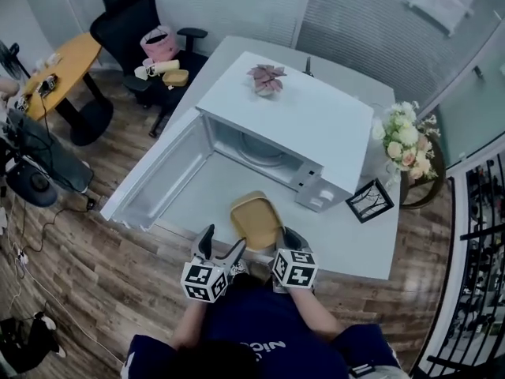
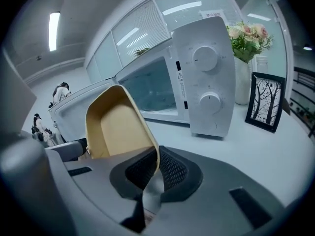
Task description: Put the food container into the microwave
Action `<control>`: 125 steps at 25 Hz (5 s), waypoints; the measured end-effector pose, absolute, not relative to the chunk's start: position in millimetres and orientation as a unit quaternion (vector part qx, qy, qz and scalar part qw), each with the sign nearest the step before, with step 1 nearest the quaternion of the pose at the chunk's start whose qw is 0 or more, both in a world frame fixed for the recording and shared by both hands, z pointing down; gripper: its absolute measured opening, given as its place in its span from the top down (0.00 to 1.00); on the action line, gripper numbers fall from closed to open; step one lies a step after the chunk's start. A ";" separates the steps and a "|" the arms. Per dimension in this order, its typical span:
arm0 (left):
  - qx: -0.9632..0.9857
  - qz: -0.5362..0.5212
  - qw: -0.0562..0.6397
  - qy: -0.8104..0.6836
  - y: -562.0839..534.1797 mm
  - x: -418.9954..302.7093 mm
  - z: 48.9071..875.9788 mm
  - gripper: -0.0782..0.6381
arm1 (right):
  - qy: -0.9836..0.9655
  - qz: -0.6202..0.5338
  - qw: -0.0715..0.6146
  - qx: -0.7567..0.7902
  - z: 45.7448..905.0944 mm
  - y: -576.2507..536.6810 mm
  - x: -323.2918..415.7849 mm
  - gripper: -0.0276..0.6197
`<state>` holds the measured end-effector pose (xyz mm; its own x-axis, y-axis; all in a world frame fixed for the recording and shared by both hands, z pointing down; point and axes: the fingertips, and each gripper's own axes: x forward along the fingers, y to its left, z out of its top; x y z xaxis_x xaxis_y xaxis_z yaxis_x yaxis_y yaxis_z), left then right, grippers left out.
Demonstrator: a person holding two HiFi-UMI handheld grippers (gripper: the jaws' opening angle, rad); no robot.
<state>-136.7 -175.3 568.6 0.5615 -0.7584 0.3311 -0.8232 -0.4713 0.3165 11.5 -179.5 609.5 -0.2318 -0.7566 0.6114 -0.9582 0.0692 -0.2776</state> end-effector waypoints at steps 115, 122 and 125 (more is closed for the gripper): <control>0.849 0.079 0.220 -0.475 -229.0 -150.2 551.3 0.35 | -0.831 0.054 0.104 0.545 496.7 -297.8 -36.1 0.44; 0.864 0.076 0.190 -0.460 -225.2 -136.3 539.7 0.35 | -0.837 0.052 0.117 0.532 503.2 -261.4 -22.7 0.45; 0.867 0.073 0.182 -0.458 -225.3 -131.9 535.9 0.35 | -0.838 0.052 0.123 0.529 507.8 -251.3 -20.4 0.46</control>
<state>-131.9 -225.3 535.9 0.5696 -0.7681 0.2926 -0.8209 -0.5140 0.2487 -20.4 -251.3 507.8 -0.4100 -0.8740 0.2608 -0.8994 0.4349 0.0433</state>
